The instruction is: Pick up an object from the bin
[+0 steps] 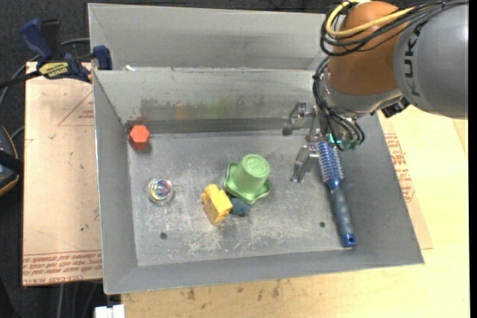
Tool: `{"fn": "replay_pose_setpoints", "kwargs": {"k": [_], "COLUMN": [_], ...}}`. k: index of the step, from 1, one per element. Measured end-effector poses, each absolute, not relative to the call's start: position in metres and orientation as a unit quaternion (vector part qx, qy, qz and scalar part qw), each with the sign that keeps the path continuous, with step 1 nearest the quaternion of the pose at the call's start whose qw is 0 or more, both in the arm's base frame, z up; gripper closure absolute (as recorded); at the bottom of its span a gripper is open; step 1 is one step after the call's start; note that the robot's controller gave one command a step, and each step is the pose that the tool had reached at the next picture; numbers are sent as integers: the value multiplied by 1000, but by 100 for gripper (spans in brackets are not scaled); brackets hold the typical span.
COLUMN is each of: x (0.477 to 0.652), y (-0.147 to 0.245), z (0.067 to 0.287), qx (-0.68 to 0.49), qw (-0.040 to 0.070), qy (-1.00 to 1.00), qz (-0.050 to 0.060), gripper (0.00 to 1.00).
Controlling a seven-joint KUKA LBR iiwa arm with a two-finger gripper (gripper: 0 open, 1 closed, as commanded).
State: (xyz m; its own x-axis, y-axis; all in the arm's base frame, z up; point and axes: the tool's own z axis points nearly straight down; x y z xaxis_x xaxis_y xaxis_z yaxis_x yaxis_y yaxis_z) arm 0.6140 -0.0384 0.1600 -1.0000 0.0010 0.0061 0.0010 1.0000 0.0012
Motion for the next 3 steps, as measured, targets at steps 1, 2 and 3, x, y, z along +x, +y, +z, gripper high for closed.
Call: {"fn": "replay_pose_setpoints", "kwargs": {"k": [1,2,3], "x": [583,585,562], "y": [53,47,24], "z": [85,88,288], "qx": [-15,-18,107], "qw": [2,0,-6], "qy": [-1000,-1000,-994], "qz": [-3,-1,0], "gripper": [0,100,100]}}
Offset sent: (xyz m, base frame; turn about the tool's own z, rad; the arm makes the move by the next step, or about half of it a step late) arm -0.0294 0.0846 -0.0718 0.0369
